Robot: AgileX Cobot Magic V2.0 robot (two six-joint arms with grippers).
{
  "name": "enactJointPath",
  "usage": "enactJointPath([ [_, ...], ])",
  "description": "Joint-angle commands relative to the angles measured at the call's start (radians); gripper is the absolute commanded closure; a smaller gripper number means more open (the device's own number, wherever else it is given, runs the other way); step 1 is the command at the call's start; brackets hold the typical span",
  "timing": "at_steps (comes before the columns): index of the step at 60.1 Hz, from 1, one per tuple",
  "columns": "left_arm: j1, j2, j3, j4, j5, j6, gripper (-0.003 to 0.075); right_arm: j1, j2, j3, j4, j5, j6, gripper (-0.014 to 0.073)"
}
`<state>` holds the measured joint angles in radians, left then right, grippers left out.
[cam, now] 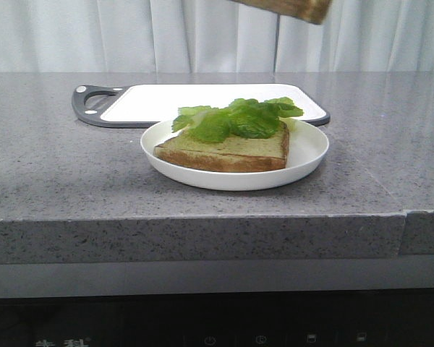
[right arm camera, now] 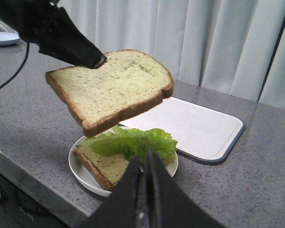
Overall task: Left arm grabs bread, right arm adds lettuce
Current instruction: 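Lower the held bread slice onto the lettuce with the left gripper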
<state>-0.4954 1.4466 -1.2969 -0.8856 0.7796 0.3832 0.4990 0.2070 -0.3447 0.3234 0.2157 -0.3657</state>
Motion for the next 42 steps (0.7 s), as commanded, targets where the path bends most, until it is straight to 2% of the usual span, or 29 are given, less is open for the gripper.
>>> enactJointPath([
  [1, 0.053, 0.048, -0.075, -0.208, 0.114, 0.119, 0.0739, -0.001, 0.007, -0.025, 0.006, -0.068, -0.006, 0.0655],
  [6, 0.108, 0.114, -0.096, -0.292, 0.204, 0.155, 0.0741, -0.001, 0.007, -0.025, 0.006, -0.063, -0.006, 0.0655],
  [18, 0.163, 0.212, -0.096, -0.382, 0.209, 0.247, 0.0741, -0.001, 0.007, -0.025, 0.006, -0.045, -0.006, 0.0655],
  [42, 0.165, 0.287, -0.096, -0.316, 0.169, 0.252, 0.0740, -0.001, 0.007, -0.025, 0.006, -0.049, -0.006, 0.0655],
])
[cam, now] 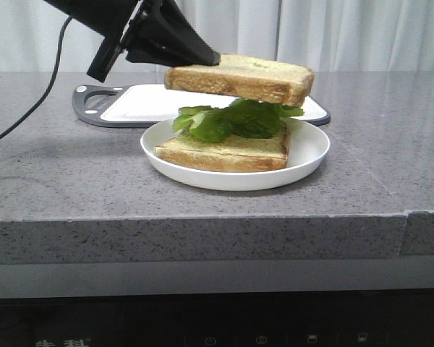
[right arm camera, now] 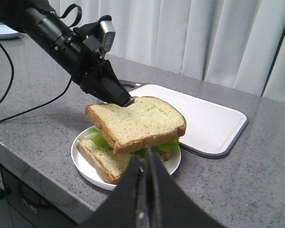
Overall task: Left arm grabs bread, right arm adds lettuce
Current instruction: 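Lower the held bread slice onto the lettuce with the left gripper, then open the left gripper and raise it away from the sandwich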
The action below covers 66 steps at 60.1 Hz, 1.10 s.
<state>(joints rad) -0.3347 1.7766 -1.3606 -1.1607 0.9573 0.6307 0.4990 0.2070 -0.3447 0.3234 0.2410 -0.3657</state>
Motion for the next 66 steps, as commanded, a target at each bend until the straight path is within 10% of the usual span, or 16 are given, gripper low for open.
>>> enactJointPath([
  [1, 0.004, -0.043, -0.032, -0.036, -0.014, 0.005, 0.0740, -0.001, 0.007, -0.025, 0.006, -0.075, -0.006, 0.0655],
  [15, 0.004, -0.043, -0.032, 0.020, -0.027, 0.005, 0.0720, -0.001, 0.007, -0.025, 0.006, -0.075, -0.006, 0.0655],
  [39, -0.001, -0.043, -0.032, 0.042, -0.017, 0.005, 0.0297, -0.001, 0.007, -0.025, 0.006, -0.075, -0.006, 0.0655],
  [57, 0.070, -0.103, -0.034, 0.047, 0.070, 0.007, 0.0305, -0.001, 0.007, -0.025, 0.006, -0.074, -0.006, 0.0655],
  [66, 0.107, -0.175, -0.034, 0.047, 0.074, 0.034, 0.0487, -0.001, 0.007, -0.025, 0.006, -0.075, -0.006, 0.0655],
])
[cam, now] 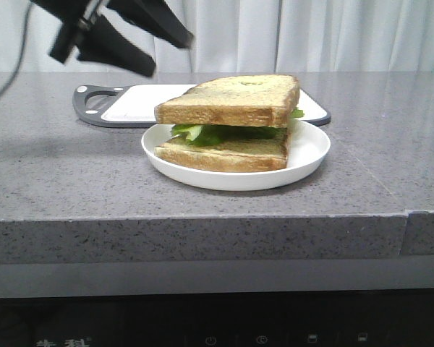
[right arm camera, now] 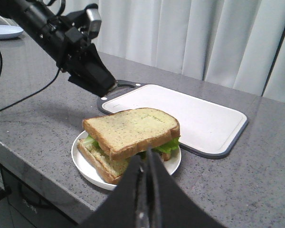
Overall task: Left arm grabs bread, right arm adds lettuce
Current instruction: 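Open the left gripper and raise it away from the sandwich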
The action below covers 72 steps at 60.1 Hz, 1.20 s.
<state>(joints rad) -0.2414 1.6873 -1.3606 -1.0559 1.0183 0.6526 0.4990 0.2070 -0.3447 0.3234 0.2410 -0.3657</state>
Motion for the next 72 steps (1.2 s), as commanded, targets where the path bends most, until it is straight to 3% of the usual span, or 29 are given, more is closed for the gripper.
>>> enactJointPath([
  [1, 0.016, -0.096, -0.034, -0.058, 0.014, 0.015, 0.0526, -0.001, 0.007, -0.025, 0.006, -0.075, -0.006, 0.0655],
  [7, 0.023, -0.137, -0.034, -0.058, 0.014, 0.049, 0.0743, -0.001, 0.007, -0.025, 0.006, -0.083, -0.006, 0.0655],
  [19, 0.023, -0.225, -0.023, -0.022, -0.051, 0.115, 0.0741, -0.001, 0.007, -0.025, 0.006, -0.105, -0.006, 0.0655],
  [28, 0.011, -0.371, 0.041, 0.164, -0.278, 0.113, 0.0741, -0.001, 0.007, -0.025, 0.006, -0.110, -0.006, 0.0655],
  [48, 0.011, -0.838, 0.460, 0.318, -0.691, 0.113, 0.0741, -0.001, 0.007, -0.025, 0.006, -0.141, -0.006, 0.0655],
  [72, 0.011, -1.404, 0.914, 0.311, -0.737, 0.113, 0.0741, -0.001, 0.007, -0.025, 0.006, -0.111, -0.006, 0.0655],
])
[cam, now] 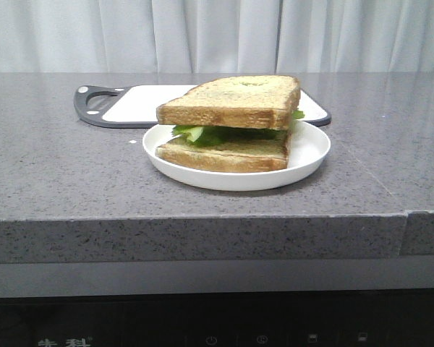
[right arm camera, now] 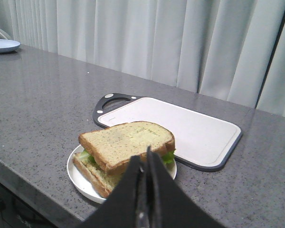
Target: Left arm grabs bread, right arm adds lettuce
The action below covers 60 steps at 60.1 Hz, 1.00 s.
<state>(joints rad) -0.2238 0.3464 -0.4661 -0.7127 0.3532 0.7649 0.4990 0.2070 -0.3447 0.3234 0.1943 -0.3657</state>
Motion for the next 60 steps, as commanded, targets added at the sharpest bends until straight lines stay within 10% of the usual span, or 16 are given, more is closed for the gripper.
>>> enactJointPath([
  [1, -0.007, -0.077, 0.028, -0.037, -0.072, 0.000, 0.0741, -0.001, 0.007, -0.025, 0.006, -0.062, -0.006, 0.0655],
  [52, -0.007, -0.182, 0.079, -0.045, -0.070, -0.001, 0.0741, -0.001, 0.007, -0.025, 0.006, -0.062, -0.006, 0.0655],
  [60, -0.005, -0.202, 0.079, 0.310, -0.068, -0.337, 0.0741, -0.001, 0.007, -0.025, 0.006, -0.062, -0.006, 0.0655],
])
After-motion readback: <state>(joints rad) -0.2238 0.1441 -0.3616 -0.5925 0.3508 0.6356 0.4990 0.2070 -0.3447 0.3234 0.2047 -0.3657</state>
